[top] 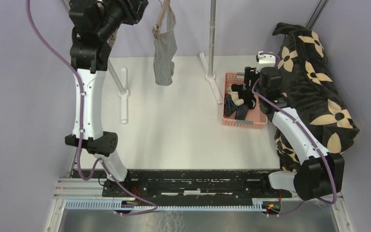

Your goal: Remove the underwear clipped to the hanger

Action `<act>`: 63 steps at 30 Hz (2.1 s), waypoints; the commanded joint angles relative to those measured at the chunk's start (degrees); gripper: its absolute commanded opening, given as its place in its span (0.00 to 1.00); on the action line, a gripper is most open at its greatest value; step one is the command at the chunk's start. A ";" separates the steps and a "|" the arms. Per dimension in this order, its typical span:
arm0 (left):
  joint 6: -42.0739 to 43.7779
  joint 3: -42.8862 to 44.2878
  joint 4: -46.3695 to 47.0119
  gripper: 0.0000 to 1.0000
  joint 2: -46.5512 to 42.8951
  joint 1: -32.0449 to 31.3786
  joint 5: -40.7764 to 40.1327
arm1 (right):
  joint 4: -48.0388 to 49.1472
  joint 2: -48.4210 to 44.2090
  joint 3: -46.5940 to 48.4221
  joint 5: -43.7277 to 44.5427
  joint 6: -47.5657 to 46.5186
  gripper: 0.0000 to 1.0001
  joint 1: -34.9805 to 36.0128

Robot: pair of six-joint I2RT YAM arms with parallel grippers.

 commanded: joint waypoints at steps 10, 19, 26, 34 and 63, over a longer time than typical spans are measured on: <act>4.33 -0.84 -1.11 0.56 6.57 -5.68 -8.96 | 3.62 -6.06 -3.31 -3.72 1.34 0.80 0.10; 6.33 -1.33 0.50 0.51 8.27 -7.13 -12.15 | 4.20 -5.83 -3.05 -4.99 1.76 0.81 0.14; 6.55 -0.86 1.03 0.50 10.57 -7.64 -12.30 | 4.86 -6.74 -3.76 -5.38 2.11 0.81 0.27; 7.42 -0.94 0.78 0.43 11.60 -7.69 -12.99 | 5.85 -7.17 -4.59 -6.85 2.55 0.82 0.27; 8.98 -4.76 12.73 0.03 9.76 -7.86 -14.61 | 7.92 -7.22 -6.15 -8.62 2.30 0.84 0.37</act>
